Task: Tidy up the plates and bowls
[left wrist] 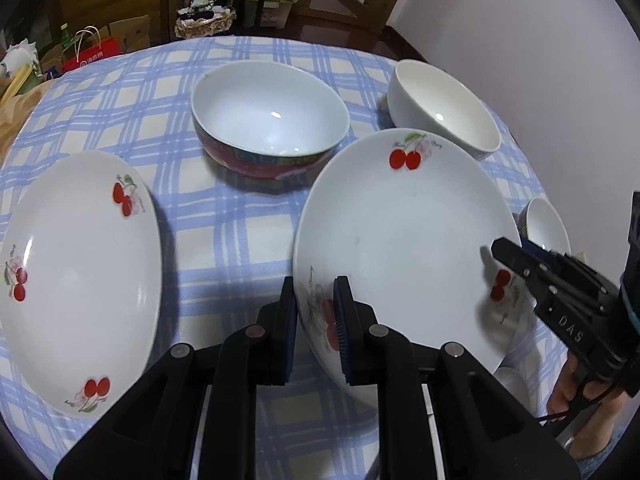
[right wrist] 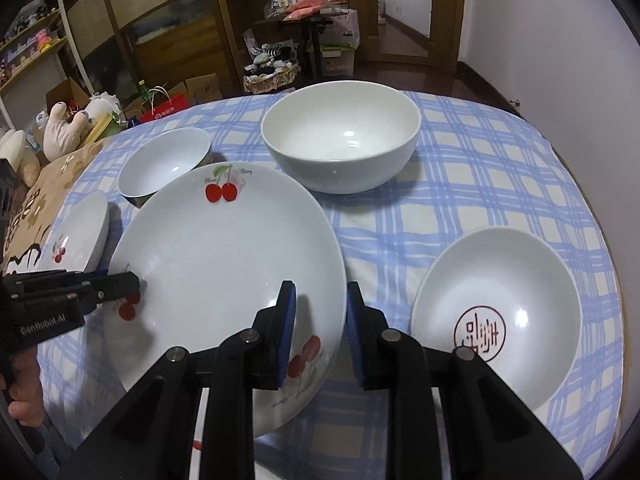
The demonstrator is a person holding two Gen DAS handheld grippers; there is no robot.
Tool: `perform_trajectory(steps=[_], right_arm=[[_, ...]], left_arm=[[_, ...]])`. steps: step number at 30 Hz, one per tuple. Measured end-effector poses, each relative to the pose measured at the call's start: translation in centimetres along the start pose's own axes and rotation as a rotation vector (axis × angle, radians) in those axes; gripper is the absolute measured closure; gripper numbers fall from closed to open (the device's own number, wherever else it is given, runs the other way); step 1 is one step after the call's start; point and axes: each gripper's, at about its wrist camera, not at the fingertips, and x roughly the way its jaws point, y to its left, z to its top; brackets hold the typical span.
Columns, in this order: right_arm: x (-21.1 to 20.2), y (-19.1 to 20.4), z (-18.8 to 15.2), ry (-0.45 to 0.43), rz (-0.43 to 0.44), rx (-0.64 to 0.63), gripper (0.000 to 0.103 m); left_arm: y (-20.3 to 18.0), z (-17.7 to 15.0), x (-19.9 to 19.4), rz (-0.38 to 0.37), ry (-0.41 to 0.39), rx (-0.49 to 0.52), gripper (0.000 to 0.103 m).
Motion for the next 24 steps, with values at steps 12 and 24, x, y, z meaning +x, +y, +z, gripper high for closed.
perform_trajectory(steps=[12,24], right_arm=[[-3.4,-0.1,-0.8,-0.039,0.005,0.044,0.077],[-9.1,0.8,-3.2,-0.084,-0.007,0.051,0.077]], left_arm=[[-0.6,-0.6,-3.2,-0.04,-0.038,-0.015,0.086],[-2.2,-3.6,-7.0,-0.045,-0.045,0.005,0.086]])
